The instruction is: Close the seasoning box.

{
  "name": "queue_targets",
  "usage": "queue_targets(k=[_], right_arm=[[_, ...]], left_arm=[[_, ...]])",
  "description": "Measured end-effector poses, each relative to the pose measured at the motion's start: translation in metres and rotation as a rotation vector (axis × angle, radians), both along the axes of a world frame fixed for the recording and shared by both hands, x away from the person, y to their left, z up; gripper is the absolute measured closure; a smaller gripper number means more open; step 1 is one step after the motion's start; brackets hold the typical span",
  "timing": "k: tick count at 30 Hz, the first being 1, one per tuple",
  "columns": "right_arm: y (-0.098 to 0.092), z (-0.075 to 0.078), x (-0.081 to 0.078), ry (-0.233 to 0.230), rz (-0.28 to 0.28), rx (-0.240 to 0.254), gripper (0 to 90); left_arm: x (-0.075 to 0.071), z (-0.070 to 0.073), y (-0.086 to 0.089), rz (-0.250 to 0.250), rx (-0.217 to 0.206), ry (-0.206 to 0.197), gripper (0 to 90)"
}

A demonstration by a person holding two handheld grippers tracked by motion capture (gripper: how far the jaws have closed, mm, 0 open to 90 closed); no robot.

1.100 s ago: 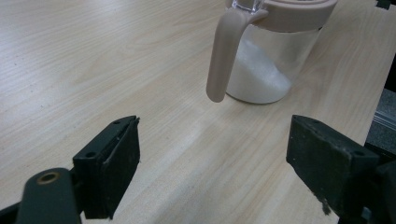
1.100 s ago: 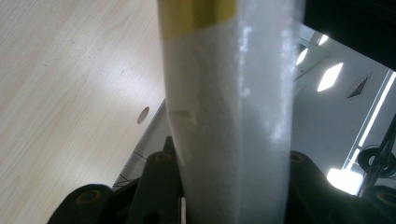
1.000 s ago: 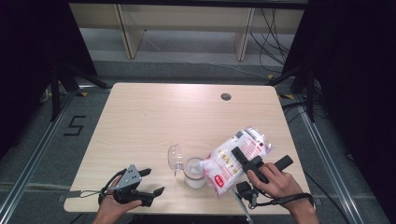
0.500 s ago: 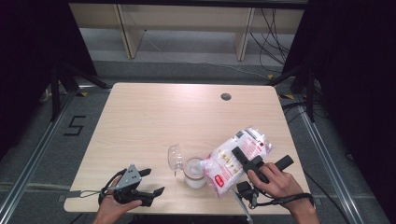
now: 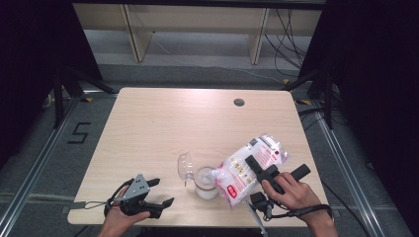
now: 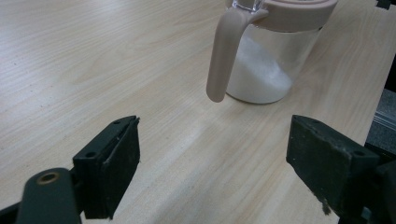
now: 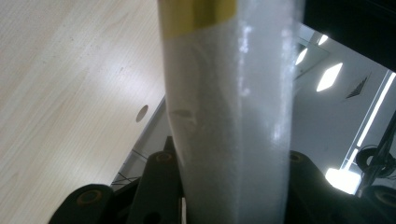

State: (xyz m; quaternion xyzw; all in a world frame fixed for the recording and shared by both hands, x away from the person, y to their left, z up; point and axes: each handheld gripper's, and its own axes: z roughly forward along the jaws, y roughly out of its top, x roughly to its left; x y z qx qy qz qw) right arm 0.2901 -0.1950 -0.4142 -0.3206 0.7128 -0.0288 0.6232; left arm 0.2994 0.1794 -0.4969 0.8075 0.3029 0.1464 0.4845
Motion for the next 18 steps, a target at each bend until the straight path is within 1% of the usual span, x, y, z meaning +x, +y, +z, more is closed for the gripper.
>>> queue_targets(k=[12, 13, 16, 18], right_arm=[[-0.0006, -0.0007, 0.0009, 0.005, 0.005, 0.01, 72.2], [-0.0015, -0.0015, 0.0, 0.009, -0.012, 0.02, 72.2], [-0.0013, -0.0015, 0.0001, 0.008, -0.01, 0.017, 72.2], [-0.0014, -0.0022, -0.0004, 0.009, -0.016, 0.024, 72.3]], left_arm=[[0.0001, 0.0001, 0.0001, 0.0, 0.0, -0.002, 17.1], [0.0001, 0.0001, 0.0001, 0.001, 0.0, -0.001, 17.1], [0.0001, 0.0001, 0.0002, 0.0, 0.001, -0.002, 17.1], [0.0001, 0.0001, 0.0001, 0.001, 0.0, -0.002, 17.1]])
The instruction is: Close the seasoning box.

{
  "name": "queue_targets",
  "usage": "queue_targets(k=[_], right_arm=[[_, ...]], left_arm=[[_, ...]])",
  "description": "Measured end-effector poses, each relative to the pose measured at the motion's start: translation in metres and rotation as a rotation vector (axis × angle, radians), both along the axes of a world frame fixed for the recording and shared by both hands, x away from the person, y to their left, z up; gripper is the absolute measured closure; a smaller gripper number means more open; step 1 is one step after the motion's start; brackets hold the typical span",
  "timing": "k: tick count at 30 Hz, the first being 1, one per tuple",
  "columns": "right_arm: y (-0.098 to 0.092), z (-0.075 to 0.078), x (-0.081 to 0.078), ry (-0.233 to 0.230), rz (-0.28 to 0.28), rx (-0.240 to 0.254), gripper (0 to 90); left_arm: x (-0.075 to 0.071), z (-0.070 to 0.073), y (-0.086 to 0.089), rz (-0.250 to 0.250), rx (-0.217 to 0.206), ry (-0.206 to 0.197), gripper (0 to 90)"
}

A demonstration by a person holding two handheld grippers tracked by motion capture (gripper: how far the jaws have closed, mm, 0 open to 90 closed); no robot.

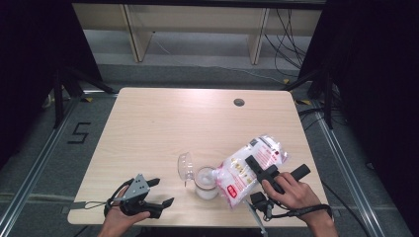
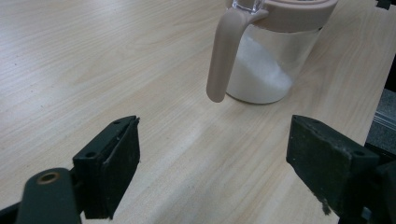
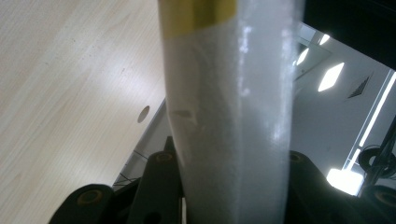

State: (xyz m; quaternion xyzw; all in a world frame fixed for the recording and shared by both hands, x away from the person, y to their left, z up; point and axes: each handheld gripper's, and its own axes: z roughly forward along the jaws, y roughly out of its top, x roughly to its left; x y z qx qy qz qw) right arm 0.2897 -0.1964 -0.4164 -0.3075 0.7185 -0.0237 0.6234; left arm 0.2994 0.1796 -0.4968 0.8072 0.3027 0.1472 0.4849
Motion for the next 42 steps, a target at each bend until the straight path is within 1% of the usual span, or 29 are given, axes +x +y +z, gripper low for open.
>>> queue_targets(k=[3, 4, 6, 7, 10, 11, 12, 13, 14, 15, 18, 20, 21, 23, 25, 26, 27, 28, 29, 39, 40, 41, 42], right_arm=[[0.0001, -0.0001, -0.0002, 0.003, 0.0, 0.001, 72.4], [0.0001, -0.0003, 0.0001, -0.003, 0.005, 0.001, 72.4], [0.0003, -0.0003, 0.0, -0.003, 0.004, 0.0, 72.5], [0.0005, -0.0001, -0.0001, -0.001, 0.002, -0.003, 72.6], [0.0005, 0.0001, -0.0002, -0.003, 0.001, -0.005, 72.6], [0.0001, -0.0005, -0.0002, 0.004, -0.005, 0.002, 72.6], [0.0004, 0.0002, -0.0003, -0.003, 0.0, -0.004, 72.7], [0.0006, 0.0009, -0.0002, -0.007, 0.003, -0.014, 72.7], [0.0006, 0.0011, -0.0003, -0.008, 0.003, -0.016, 72.7], [0.0017, 0.0026, 0.0, -0.012, 0.014, -0.033, 72.7], [0.0013, 0.0023, -0.001, -0.014, 0.002, -0.025, 72.7], [0.0016, 0.0024, -0.0013, -0.021, 0.004, -0.028, 72.7], [0.0018, 0.0025, -0.0014, -0.02, 0.005, -0.03, 72.8], [0.002, 0.0024, -0.0016, -0.023, 0.004, -0.033, 72.8], [0.002, 0.0021, -0.0017, -0.022, 0.001, -0.034, 72.8], [0.0019, 0.0021, -0.0017, -0.021, 0.0, -0.034, 72.8], [0.0018, 0.002, -0.0017, -0.022, 0.0, -0.034, 72.8], [0.0018, 0.0023, -0.0017, -0.024, -0.001, -0.04, 72.8], [0.0026, 0.0034, -0.0018, -0.012, -0.013, -0.057, 72.8], [0.0021, 0.0032, -0.0018, -0.013, -0.012, -0.059, 72.9], [0.0021, 0.0032, -0.0018, -0.013, -0.012, -0.059, 72.9], [0.0019, 0.0029, -0.0019, -0.014, -0.013, -0.06, 73.0], [0.0019, 0.0029, -0.0019, -0.014, -0.013, -0.06, 73.0]], left_arm=[[0.0, 0.0, 0.0, 0.0, 0.001, 0.0, 17.1], [-0.0011, -0.0003, -0.0007, 0.012, -0.009, 0.014, 17.1], [-0.0012, -0.0003, -0.0007, 0.012, -0.009, 0.014, 17.1], [-0.0001, 0.0001, 0.0001, 0.0, 0.001, -0.001, 17.1], [-0.0002, 0.0001, 0.0, 0.001, 0.0, 0.0, 17.1], [-0.0012, -0.0002, -0.0006, 0.011, -0.008, 0.013, 17.1], [-0.0012, -0.0003, -0.0007, 0.013, -0.01, 0.015, 17.1], [-0.0001, 0.0, -0.0001, 0.001, 0.0, 0.0, 17.1], [-0.0001, 0.0, 0.0, 0.0, 0.001, 0.0, 17.1], [-0.0001, 0.0001, 0.0001, 0.0, 0.002, -0.001, 17.1], [-0.0001, 0.0001, 0.0001, 0.0, 0.001, -0.001, 17.1], [-0.0001, 0.0001, 0.0, 0.0, 0.001, -0.001, 17.1], [-0.0012, -0.0003, -0.0007, 0.013, -0.01, 0.015, 17.1], [-0.0001, 0.0001, 0.0001, 0.0, 0.001, -0.001, 17.1], [-0.0001, 0.0001, 0.0001, 0.0, 0.002, -0.001, 17.1], [-0.0011, -0.0003, -0.0007, 0.013, -0.009, 0.014, 17.1], [-0.0011, -0.0003, -0.0007, 0.011, -0.007, 0.014, 17.1], [-0.0012, -0.0003, -0.0007, 0.011, -0.007, 0.014, 17.1], [-0.0012, -0.0003, -0.0007, 0.011, -0.008, 0.015, 17.1], [-0.0011, -0.0005, -0.0008, 0.01, -0.008, 0.016, 17.1], [-0.0011, -0.0005, -0.0008, 0.01, -0.008, 0.016, 17.1], [0.0, -0.0001, -0.0001, -0.003, 0.002, 0.001, 17.1], [0.0, -0.0001, -0.0001, -0.003, 0.002, 0.001, 17.1]])
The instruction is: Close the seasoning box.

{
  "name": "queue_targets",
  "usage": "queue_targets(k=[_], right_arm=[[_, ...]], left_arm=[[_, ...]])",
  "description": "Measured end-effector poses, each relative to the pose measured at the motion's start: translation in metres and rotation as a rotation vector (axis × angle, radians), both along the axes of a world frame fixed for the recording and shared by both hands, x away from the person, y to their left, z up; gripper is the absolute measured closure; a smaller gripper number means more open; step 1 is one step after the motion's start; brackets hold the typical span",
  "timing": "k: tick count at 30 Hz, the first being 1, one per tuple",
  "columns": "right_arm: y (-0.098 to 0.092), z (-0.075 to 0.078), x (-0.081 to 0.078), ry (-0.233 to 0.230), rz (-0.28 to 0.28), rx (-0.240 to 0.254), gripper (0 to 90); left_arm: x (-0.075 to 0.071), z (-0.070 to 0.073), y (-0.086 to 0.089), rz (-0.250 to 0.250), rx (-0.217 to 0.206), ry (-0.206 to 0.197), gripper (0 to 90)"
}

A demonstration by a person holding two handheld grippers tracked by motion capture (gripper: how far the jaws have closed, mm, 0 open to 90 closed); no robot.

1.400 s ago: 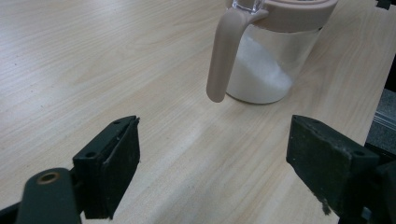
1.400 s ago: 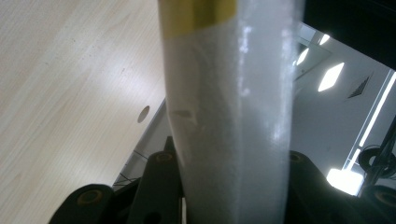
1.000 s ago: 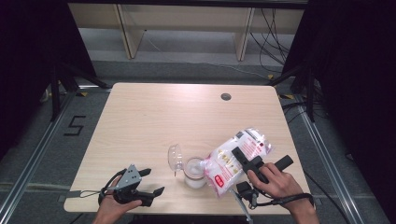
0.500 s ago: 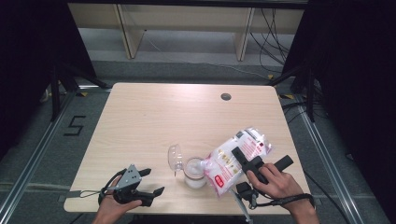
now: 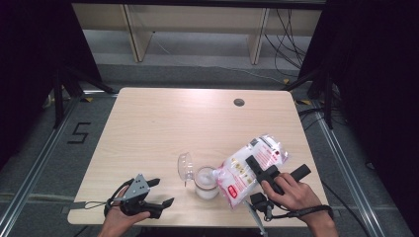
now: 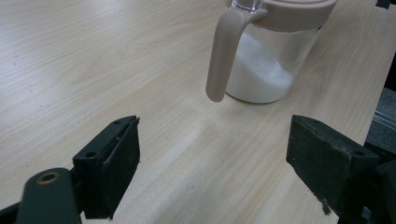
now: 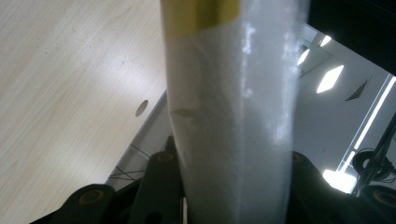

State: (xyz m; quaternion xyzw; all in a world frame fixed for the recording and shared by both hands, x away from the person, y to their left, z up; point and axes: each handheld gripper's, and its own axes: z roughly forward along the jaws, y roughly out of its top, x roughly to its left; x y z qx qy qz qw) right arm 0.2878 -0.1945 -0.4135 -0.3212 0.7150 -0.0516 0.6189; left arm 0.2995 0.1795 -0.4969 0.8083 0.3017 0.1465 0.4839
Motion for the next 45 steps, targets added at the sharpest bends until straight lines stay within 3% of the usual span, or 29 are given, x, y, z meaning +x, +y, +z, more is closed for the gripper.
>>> queue_targets(k=[1, 9, 13, 14, 24, 26, 28, 30, 31, 33, 34, 45], right_arm=[[0.0001, 0.0001, -0.0001, 0.0, -0.001, -0.001, 73.0], [0.0007, 0.0002, -0.0002, -0.007, -0.002, -0.018, 73.0], [0.0013, -0.0008, -0.0003, -0.006, -0.001, -0.021, 73.0], [0.0014, -0.0009, -0.0005, -0.007, 0.0, -0.021, 73.0], [0.0036, -0.0008, -0.0017, -0.011, 0.006, -0.036, 73.1], [0.0038, 0.0002, -0.0021, -0.01, -0.002, -0.063, 73.1], [0.0038, -0.0012, -0.0017, -0.008, 0.007, -0.034, 73.1], [0.0038, -0.0011, -0.0017, -0.008, 0.006, -0.036, 73.2], [0.0038, 0.0002, -0.002, -0.009, -0.001, -0.063, 73.2], [0.0041, 0.0005, -0.002, -0.011, 0.001, -0.059, 73.2], [0.0039, -0.0005, -0.0019, -0.009, 0.008, -0.032, 73.2], [0.003, -0.0003, -0.0013, -0.013, 0.003, -0.035, 73.3]], left_arm=[[-0.0012, -0.0005, -0.0009, 0.014, -0.012, 0.016, 17.1], [-0.0003, 0.0001, 0.0, 0.004, 0.004, 0.002, 17.1], [-0.0012, -0.0002, -0.0007, 0.015, -0.006, 0.015, 17.1], [0.0001, -0.0001, 0.0, 0.0, 0.0, 0.0, 17.1], [-0.0011, -0.0003, -0.0006, 0.012, -0.008, 0.014, 17.1], [-0.0011, -0.0003, -0.0007, 0.012, -0.008, 0.014, 17.1], [-0.0011, -0.0003, -0.0006, 0.013, -0.009, 0.014, 17.1], [0.0, 0.0, 0.0001, 0.0, 0.001, -0.001, 17.1], [-0.0007, -0.0002, -0.0004, 0.007, -0.005, 0.009, 17.1], [-0.0012, -0.0004, -0.0006, 0.012, -0.008, 0.014, 17.1], [-0.0012, -0.0003, -0.0007, 0.013, -0.009, 0.014, 17.1], [-0.0011, -0.0002, -0.0007, 0.016, -0.001, 0.011, 17.1]])
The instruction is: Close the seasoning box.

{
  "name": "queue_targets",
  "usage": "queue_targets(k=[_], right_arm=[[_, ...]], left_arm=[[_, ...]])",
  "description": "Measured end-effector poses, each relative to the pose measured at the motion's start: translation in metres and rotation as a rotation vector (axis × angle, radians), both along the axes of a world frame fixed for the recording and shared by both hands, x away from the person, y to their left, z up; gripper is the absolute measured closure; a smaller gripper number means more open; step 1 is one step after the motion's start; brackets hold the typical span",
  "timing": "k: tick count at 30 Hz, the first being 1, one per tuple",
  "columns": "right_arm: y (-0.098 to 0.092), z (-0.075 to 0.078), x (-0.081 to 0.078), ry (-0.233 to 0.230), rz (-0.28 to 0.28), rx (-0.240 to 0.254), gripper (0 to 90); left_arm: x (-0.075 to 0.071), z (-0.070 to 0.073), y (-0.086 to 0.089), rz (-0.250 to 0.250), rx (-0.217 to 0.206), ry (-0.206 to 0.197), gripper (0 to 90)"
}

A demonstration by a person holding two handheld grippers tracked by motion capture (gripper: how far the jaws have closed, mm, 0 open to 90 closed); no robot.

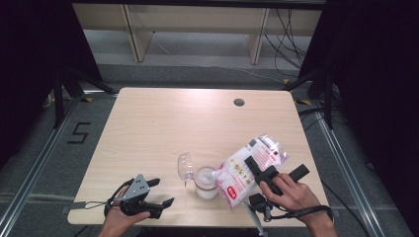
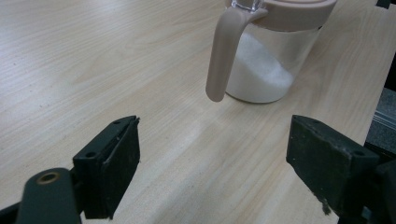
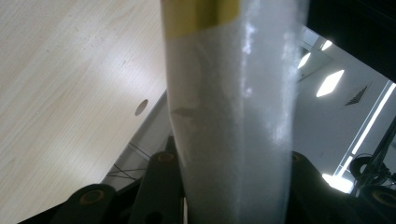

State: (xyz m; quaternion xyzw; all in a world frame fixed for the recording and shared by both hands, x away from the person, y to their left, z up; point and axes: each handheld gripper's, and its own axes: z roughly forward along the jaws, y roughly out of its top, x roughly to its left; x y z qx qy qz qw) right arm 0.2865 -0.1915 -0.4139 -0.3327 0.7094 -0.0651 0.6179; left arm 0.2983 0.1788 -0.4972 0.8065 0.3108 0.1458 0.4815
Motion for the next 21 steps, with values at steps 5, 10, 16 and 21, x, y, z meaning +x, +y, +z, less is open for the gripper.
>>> queue_targets(k=[5, 10, 16, 21], right_arm=[[-0.0001, 0.0007, 0.0, 0.0, -0.001, 0.001, 73.3], [-0.0005, 0.0019, -0.0002, 0.0, 0.002, 0.007, 73.6], [-0.0011, 0.0023, -0.0003, 0.006, 0.001, 0.014, 74.3], [-0.0009, 0.0019, 0.0006, 0.016, 0.006, 0.019, 75.0]], left_arm=[[0.0013, -0.0002, 0.0004, -0.014, -0.002, -0.008, 17.1], [0.0012, 0.0, 0.0005, -0.013, -0.002, -0.009, 17.1], [0.0008, 0.0003, 0.0007, -0.01, 0.004, -0.009, 17.1], [0.0013, 0.0002, 0.0008, -0.012, -0.002, -0.011, 17.1]])
